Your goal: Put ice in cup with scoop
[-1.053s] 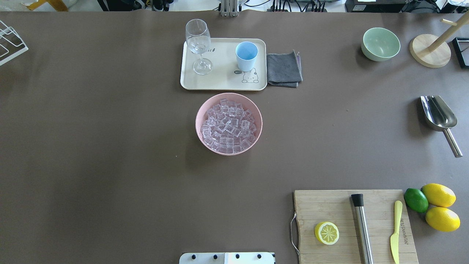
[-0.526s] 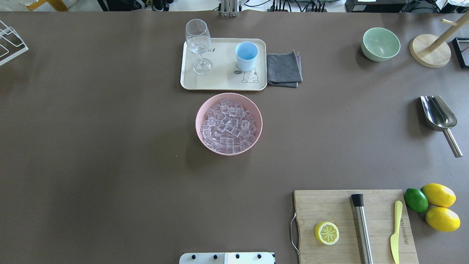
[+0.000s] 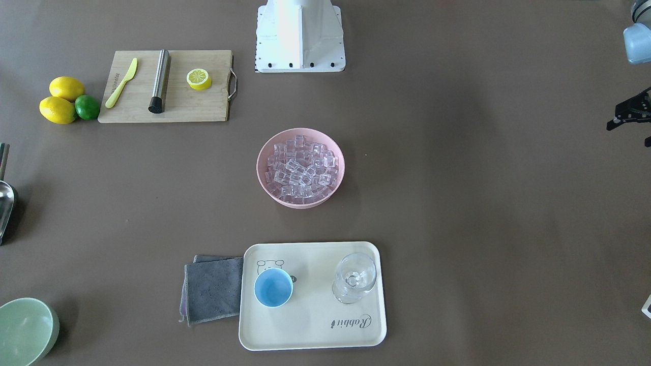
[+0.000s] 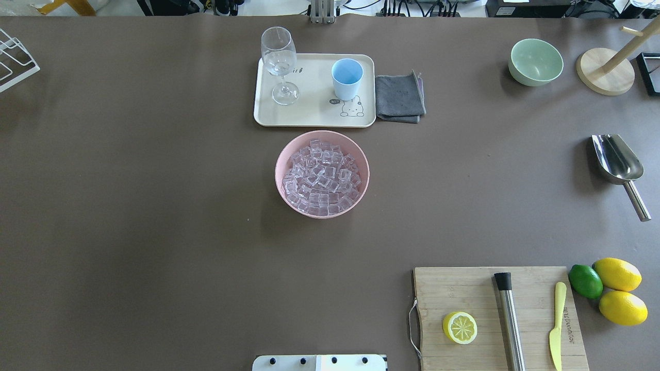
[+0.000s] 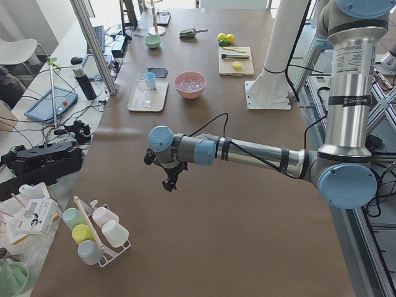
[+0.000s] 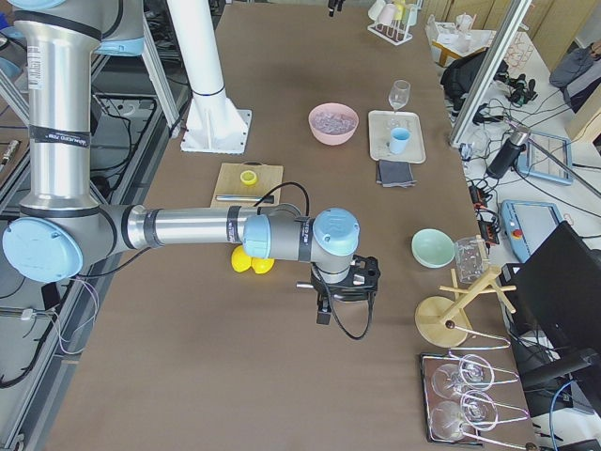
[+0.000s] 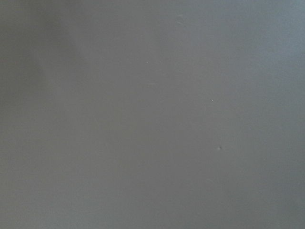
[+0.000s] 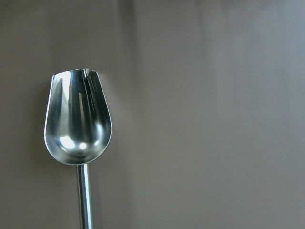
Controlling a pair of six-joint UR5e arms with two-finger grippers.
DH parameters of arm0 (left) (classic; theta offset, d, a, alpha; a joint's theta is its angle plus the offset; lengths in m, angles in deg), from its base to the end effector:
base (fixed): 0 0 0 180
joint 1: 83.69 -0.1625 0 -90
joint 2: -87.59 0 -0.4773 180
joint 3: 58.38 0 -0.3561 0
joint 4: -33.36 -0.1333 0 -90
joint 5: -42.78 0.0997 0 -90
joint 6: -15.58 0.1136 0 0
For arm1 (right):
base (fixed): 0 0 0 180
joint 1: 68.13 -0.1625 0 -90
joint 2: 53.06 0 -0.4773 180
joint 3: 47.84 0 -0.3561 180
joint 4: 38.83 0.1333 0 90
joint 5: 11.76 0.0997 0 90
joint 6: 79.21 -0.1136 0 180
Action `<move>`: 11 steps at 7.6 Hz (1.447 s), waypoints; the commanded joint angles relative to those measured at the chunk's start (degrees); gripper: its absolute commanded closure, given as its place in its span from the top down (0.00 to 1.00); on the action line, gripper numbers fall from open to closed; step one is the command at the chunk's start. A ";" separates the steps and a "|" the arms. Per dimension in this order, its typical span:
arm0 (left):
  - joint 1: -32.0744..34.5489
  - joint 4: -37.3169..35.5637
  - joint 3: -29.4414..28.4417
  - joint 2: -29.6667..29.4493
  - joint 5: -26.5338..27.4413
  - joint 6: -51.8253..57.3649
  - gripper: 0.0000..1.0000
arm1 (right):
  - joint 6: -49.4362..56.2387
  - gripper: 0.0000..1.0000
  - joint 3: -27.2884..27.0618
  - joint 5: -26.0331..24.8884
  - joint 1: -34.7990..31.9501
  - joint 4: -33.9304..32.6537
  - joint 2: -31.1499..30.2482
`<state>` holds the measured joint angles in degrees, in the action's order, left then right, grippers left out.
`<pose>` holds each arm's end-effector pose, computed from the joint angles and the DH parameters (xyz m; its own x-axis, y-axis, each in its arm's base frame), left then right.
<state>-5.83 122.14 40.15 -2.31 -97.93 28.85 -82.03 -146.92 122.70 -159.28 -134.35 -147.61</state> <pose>0.0522 -0.4586 0.6464 0.5348 0.4447 -0.7185 -0.3405 0.8916 0.2984 0.0621 -0.4142 0.6930 0.7115 0.0756 0.6986 -0.0551 0.9971 -0.0517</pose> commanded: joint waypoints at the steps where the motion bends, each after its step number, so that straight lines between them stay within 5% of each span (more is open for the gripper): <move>1: 0.01 0.17 1.23 -0.28 0.00 0.53 0.99 | 0.01 1.00 -0.24 0.10 0.00 -0.02 -0.28; 5: -1.38 7.43 7.65 -1.77 0.00 0.18 0.99 | -2.01 1.00 -3.14 -0.08 0.44 0.33 -2.74; 7: -10.57 17.26 7.21 -5.09 0.00 0.18 0.99 | -6.30 1.00 -3.75 0.18 3.15 1.90 -2.65; 11: -26.93 22.82 6.34 -9.06 1.58 0.53 0.99 | -28.26 1.00 -1.73 -1.83 15.44 20.96 -4.23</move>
<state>-25.73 141.24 47.13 -10.55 -97.38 29.15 -102.08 -149.40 121.68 -148.79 -120.48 -151.07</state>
